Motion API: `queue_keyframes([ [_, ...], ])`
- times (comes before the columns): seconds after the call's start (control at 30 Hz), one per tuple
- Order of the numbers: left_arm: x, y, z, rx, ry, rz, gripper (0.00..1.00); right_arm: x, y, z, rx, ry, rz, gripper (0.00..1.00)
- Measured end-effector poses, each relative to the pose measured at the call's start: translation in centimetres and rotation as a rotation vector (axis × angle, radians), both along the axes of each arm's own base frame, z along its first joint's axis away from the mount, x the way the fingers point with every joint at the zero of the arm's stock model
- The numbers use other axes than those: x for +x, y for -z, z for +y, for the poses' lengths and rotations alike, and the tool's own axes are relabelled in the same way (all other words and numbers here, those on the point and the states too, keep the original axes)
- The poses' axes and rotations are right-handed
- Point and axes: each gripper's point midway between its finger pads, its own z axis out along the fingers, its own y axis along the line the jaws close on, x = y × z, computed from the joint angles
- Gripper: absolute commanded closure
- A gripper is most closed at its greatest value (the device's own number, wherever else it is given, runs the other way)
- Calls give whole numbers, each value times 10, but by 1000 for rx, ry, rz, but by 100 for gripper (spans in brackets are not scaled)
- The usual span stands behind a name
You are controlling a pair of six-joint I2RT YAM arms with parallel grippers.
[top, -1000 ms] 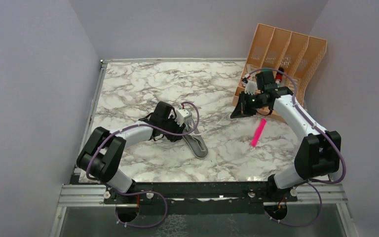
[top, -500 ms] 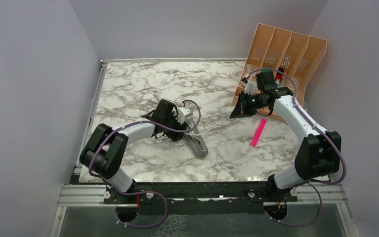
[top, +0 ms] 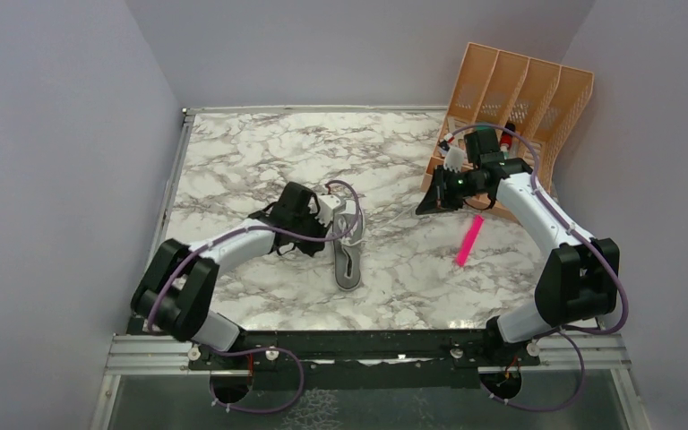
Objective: Tie the shoes
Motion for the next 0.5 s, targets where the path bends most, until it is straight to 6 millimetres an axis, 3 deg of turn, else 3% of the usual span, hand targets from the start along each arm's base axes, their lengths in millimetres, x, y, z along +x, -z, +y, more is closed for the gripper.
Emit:
queue_keyframes([
  [0.1,-13,-28,-2,-74,-15,-30,95,0,-6,6,43,-2,6,99],
  [0.23,-11,-69,-15,-213,-51,-88,96,6,-26,25,153,-25,10,99],
  [0.33,-14,-71,-18,-267,-91,-84,96,21,-43,54,258,-77,9,99],
  [0.5,-30,-54,-14,-317,-143,-48,96,24,-48,134,413,-205,89,99],
])
